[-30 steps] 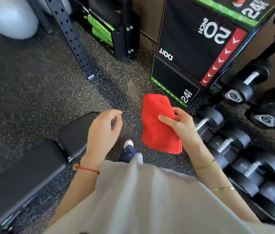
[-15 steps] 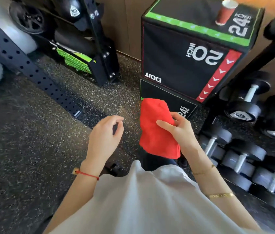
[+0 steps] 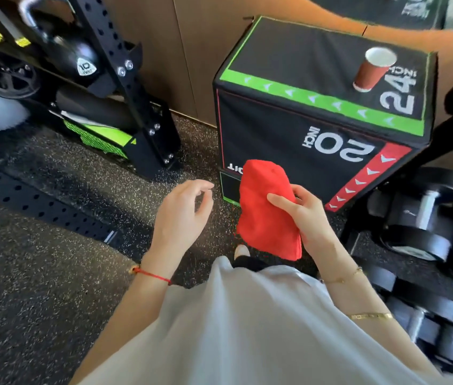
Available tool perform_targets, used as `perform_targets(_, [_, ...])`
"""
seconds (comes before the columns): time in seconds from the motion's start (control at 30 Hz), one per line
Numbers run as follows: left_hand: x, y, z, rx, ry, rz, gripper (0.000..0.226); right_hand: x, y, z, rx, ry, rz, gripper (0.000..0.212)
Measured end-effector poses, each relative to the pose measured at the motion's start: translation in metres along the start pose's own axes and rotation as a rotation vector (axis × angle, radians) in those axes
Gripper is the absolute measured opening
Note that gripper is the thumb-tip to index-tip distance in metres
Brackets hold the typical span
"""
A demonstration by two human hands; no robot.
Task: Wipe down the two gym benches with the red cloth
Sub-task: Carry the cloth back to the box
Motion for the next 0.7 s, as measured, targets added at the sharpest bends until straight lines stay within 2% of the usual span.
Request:
perform_targets(0.27, [0.050, 0.131, 0.005, 0.068, -0.046, -0.023, 0.023, 0.025, 0.114, -0.064, -0.011, 0.030, 0.102, 0.035])
perform_targets(0.7, [0.127, 0.289, -0.007, 0.213, -0.141, -0.221, 0.020, 0.075, 0.233, -0.112, 0.048, 0.072, 0.328, 0.032])
Point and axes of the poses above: each hand's wrist, its own y-axis towards the middle knuckle, its own x-axis out of the palm, z = x × y, the point moved 7 cm from there along y, towards the middle knuckle, and after that the axes turned 14 degrees about z, right-handed, at the moved point
